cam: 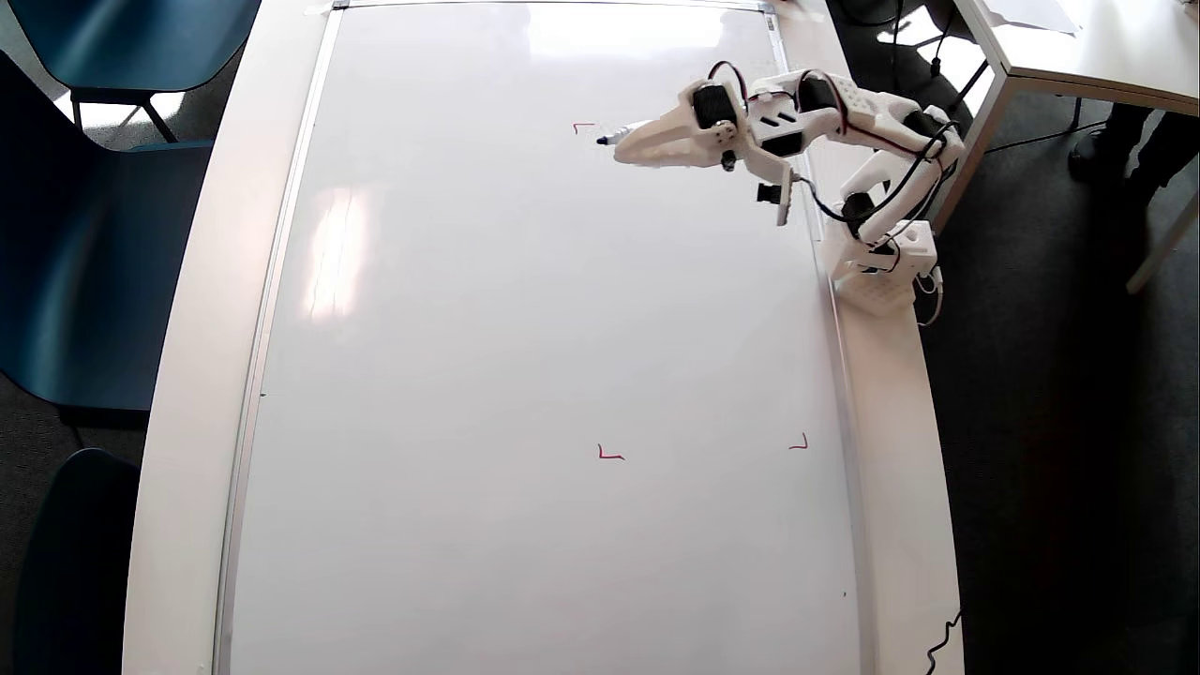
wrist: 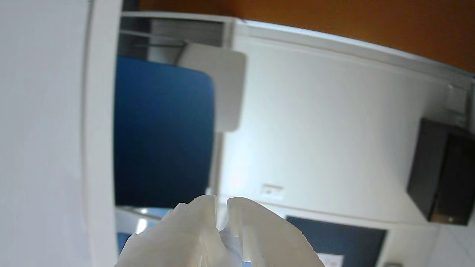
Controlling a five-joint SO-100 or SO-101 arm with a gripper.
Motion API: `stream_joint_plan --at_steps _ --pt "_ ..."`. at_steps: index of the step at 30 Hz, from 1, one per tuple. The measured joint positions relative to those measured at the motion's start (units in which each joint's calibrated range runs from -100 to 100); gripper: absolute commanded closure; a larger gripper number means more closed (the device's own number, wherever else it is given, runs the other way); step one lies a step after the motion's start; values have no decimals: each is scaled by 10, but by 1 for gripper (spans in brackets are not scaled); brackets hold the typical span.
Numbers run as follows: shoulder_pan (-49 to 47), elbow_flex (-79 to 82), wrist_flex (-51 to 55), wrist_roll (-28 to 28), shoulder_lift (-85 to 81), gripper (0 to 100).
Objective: Draw on a whiteboard a robot head using a pen attached to the gripper
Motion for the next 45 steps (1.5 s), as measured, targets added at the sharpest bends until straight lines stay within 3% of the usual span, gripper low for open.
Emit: stream_joint_plan --at_steps 9,23,31,45 --pt "-32 -10 317 -3 -27 98" --pt "-88 -75 590 -4 -27 98" --pt "-96 -54 633 -4 -16 98" --pt "-164 -44 634 -4 175 99"
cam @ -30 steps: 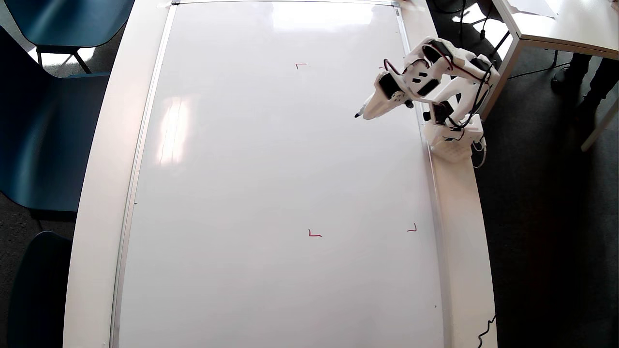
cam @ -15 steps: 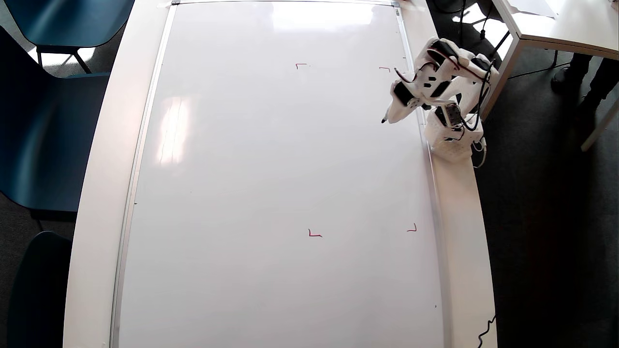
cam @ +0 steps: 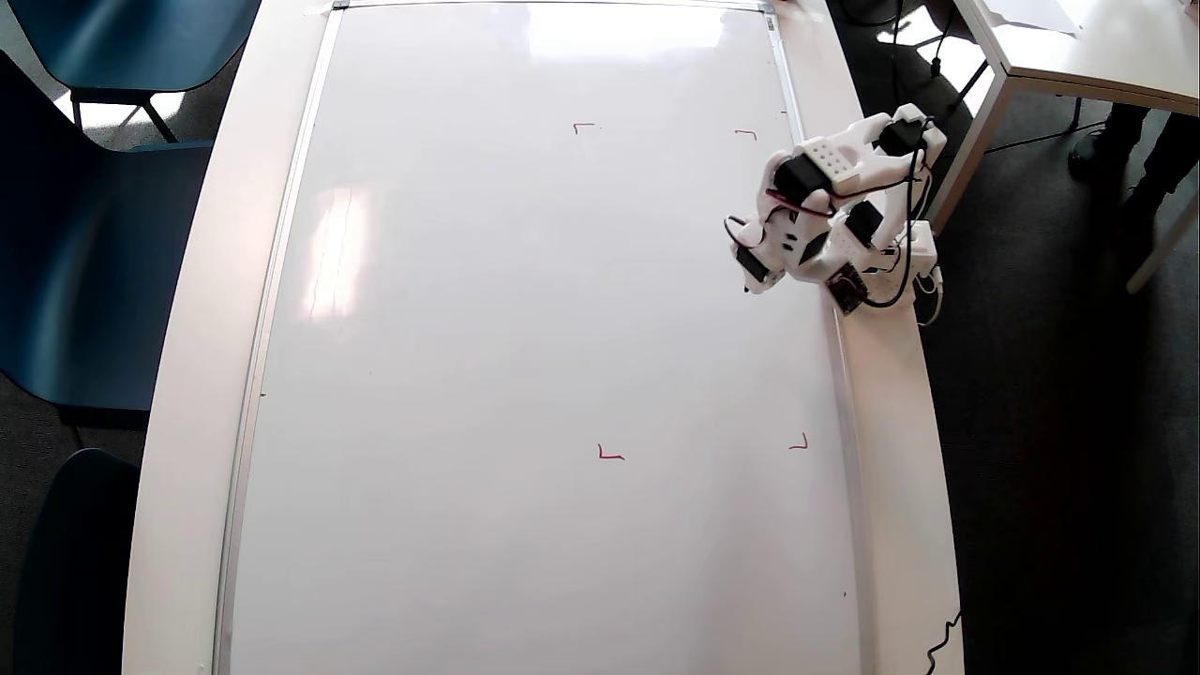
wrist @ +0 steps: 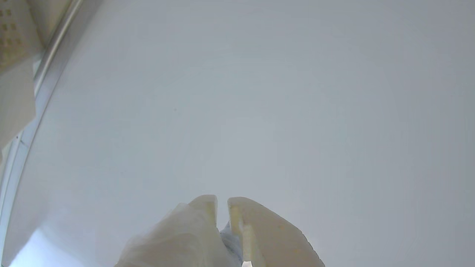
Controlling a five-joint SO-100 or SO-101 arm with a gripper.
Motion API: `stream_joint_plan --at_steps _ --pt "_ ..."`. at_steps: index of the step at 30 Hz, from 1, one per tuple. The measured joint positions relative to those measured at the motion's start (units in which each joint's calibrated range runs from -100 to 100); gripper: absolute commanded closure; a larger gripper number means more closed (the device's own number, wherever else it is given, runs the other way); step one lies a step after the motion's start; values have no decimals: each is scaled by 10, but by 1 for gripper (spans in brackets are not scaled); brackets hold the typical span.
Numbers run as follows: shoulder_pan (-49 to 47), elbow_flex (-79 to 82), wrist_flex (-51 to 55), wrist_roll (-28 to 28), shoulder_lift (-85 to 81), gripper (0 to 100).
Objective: Draw on a whiteboard a robot head using a pen attached to the gripper
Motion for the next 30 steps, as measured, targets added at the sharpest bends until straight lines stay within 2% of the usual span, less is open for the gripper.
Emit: stream_joint_plan --at_steps 9,30 --pt "-77 -2 -2 0 63 99" --pt "-83 -113 -30 0 204 99"
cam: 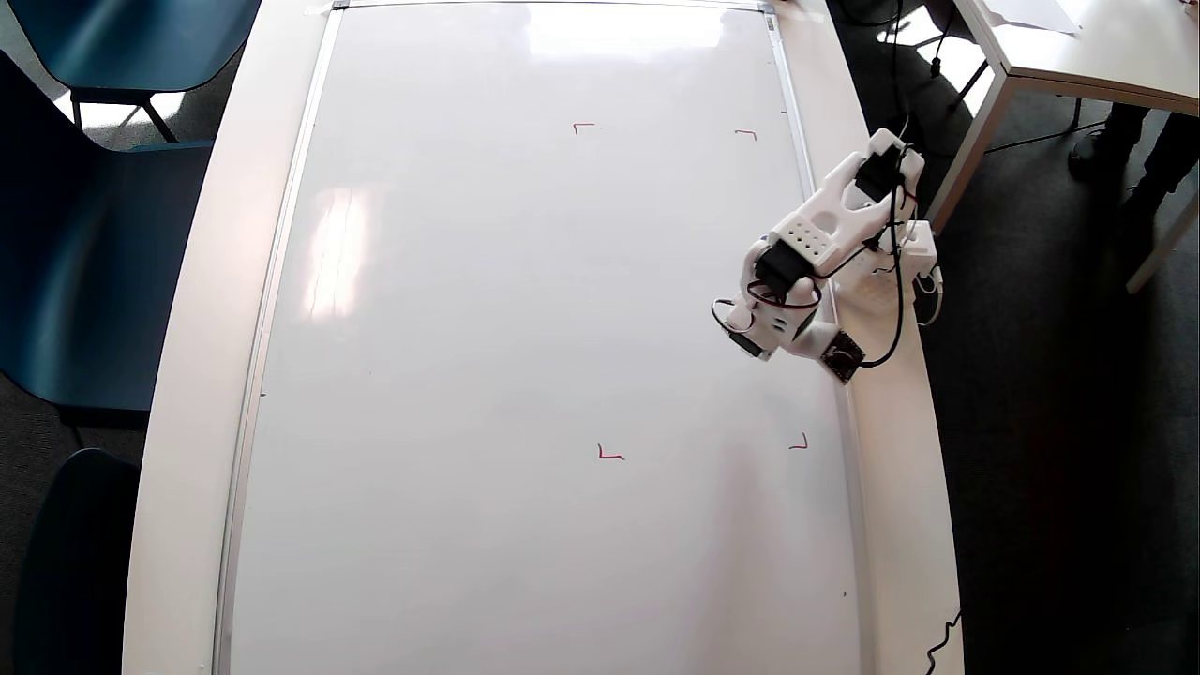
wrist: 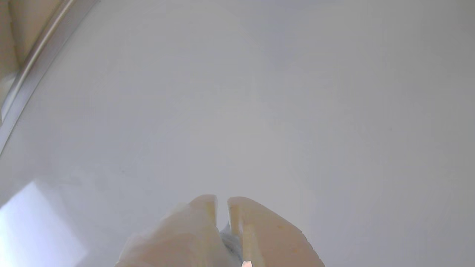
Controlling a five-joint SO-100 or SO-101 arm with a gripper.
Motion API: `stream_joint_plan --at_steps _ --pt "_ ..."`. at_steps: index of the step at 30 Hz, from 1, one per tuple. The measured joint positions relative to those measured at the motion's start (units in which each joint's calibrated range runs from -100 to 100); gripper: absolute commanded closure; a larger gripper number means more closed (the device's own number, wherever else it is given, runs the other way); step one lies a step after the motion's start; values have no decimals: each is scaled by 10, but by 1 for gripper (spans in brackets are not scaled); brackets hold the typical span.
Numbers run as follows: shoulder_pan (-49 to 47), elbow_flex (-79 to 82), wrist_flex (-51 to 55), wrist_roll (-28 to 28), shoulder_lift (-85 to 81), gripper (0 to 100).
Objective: Draw on a whiteboard a robot head using a pen attached to the gripper
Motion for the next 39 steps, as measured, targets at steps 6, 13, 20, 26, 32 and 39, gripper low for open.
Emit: stream_joint_plan --at_steps 6,13,20,26,32,39 --pt "-1 0 0 0 0 99" --pt "1 0 0 1 0 99" --pt "42 -39 -49 15 0 98" --pt "69 -39 -128 49 14 98" --pt "120 -43 -175 75 86 98" --pt "143 -43 -175 95 91 98"
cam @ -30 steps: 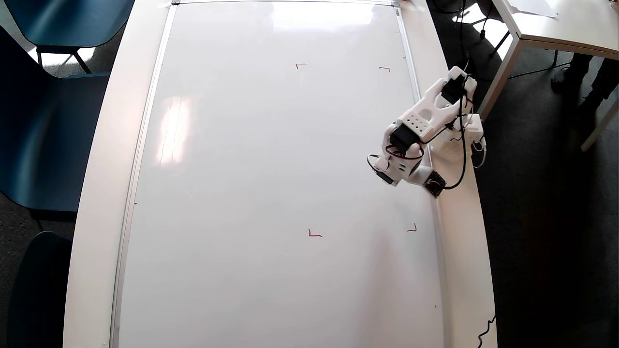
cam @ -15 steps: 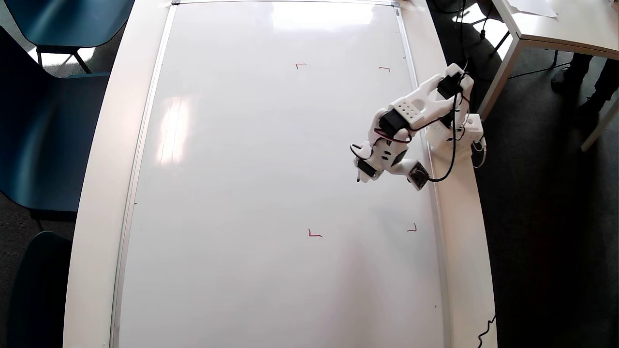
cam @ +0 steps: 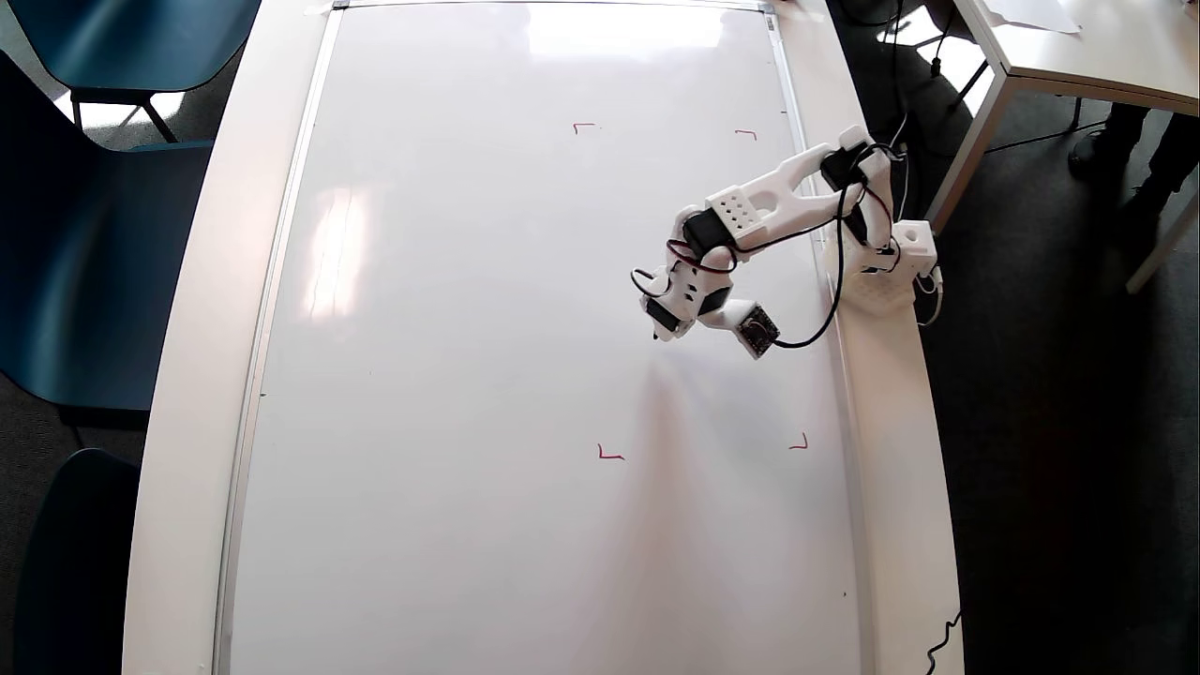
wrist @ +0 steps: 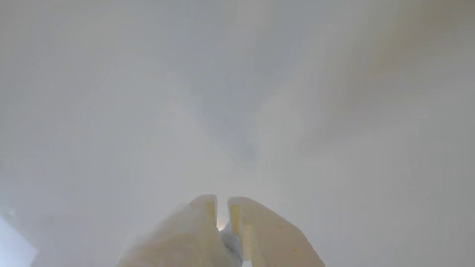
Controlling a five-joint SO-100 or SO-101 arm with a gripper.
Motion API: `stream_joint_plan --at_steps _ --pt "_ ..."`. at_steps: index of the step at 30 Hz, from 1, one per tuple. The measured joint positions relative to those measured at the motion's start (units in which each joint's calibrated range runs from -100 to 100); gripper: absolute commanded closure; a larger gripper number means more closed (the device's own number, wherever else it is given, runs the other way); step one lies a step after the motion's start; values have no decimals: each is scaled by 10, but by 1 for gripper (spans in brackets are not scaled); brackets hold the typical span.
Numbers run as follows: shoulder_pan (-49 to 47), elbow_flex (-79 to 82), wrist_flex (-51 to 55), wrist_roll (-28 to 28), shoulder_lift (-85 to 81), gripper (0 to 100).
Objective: Draw on a whiteboard a robot head using a pen attached to the gripper
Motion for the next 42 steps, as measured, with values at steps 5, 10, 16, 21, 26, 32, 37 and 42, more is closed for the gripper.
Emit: stream_joint_plan --at_steps 5,10,16,21,26,32,37,42 --pt "3 0 0 19 0 98" --pt "-4 0 0 41 0 99" --pt "-4 0 0 66 0 99" --pt "-4 0 0 69 0 99" --pt "-4 0 -1 69 0 99" --pt "10 0 -1 69 0 99" --pt "29 0 -1 69 0 98" --pt "17 0 -15 69 0 98"
